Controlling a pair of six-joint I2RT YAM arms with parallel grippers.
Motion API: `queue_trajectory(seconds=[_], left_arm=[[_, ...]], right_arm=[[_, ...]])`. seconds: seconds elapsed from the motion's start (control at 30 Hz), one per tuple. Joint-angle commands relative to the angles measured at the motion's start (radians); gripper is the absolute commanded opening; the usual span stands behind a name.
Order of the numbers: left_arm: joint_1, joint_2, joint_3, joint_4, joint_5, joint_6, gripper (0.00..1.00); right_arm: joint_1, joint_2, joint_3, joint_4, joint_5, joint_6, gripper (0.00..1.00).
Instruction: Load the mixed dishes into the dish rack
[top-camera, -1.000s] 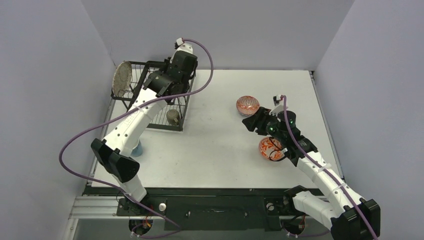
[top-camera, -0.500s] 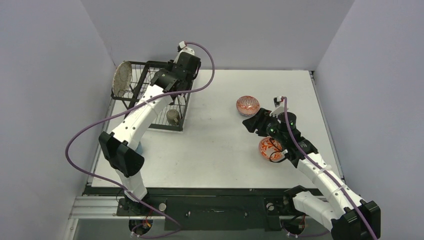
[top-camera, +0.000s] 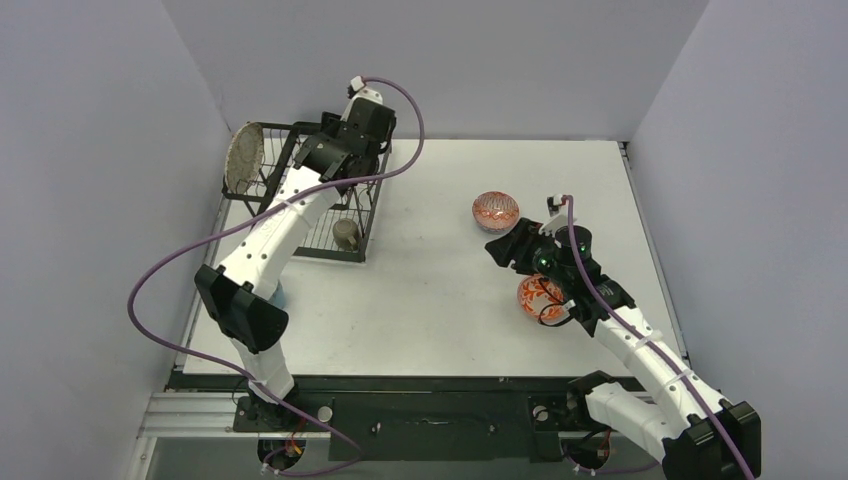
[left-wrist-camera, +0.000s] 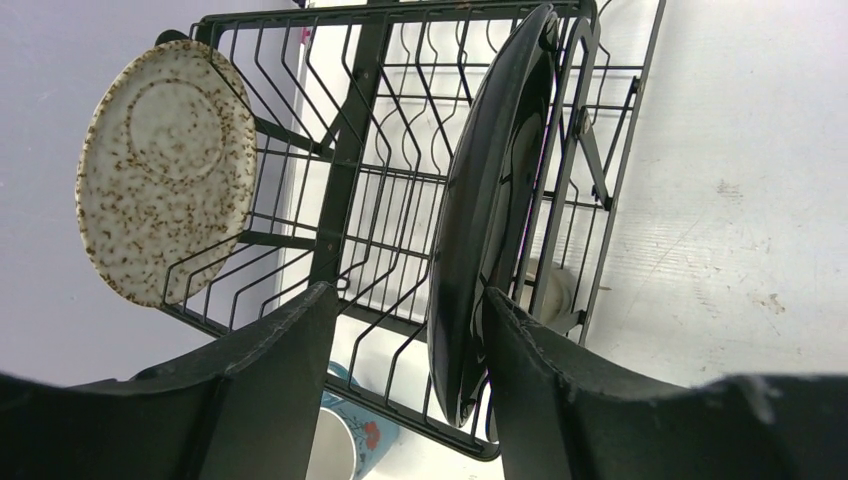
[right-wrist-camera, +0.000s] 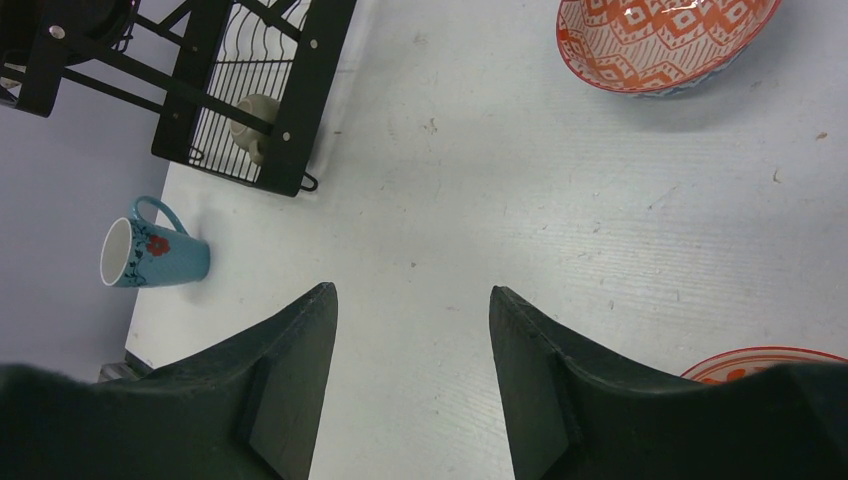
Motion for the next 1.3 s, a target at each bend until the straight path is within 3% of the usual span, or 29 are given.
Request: queue_trajectory(seconds=[0.0,0.1,0.17,0.43,0.57,0.63,0.97,1.27], left_arm=[[0.006,-0.004,0.074,-0.028,0.032,-0.019,0.54],[0.003,-0.015,0.09,-0.053,0.065,-0.031,0.6],[0.003,-0.027,0.095,-0.072,0.088,-0.04,0.69],[0.003,-0.136,0.074,-0.101,0.144,-0.052,0.91],[0.006,-0.236,0.051,-0.097,0.14,-0.063,1.0],[0.006,-0.306,0.017,-0.075,0.144,-0.069,0.97],[0.007,-0.843,-0.525,0.285,0.198,-0.098,0.97],[0.008,-1.05,-0.834,0.255,0.156,-0.274,0.98]], right_arm=[[-0.003,-0.013,0.003,0.033,0.013,0.005,0.53],[-0.002,-0.013,0.004,0.033,0.014,0.004,0.53],[-0.003,-0.01,0.003,0.034,0.013,0.003,0.53],[-0.002,0.009,0.006,0.041,0.004,-0.002,0.53],[-0.002,0.023,0.012,0.038,-0.004,-0.02,0.54],[-0.001,0.042,0.022,0.029,-0.009,-0.027,0.54],[0.014,0.116,0.055,0.038,-0.011,-0.033,0.59],[0.075,0.183,0.094,0.044,0.016,-0.028,0.62]])
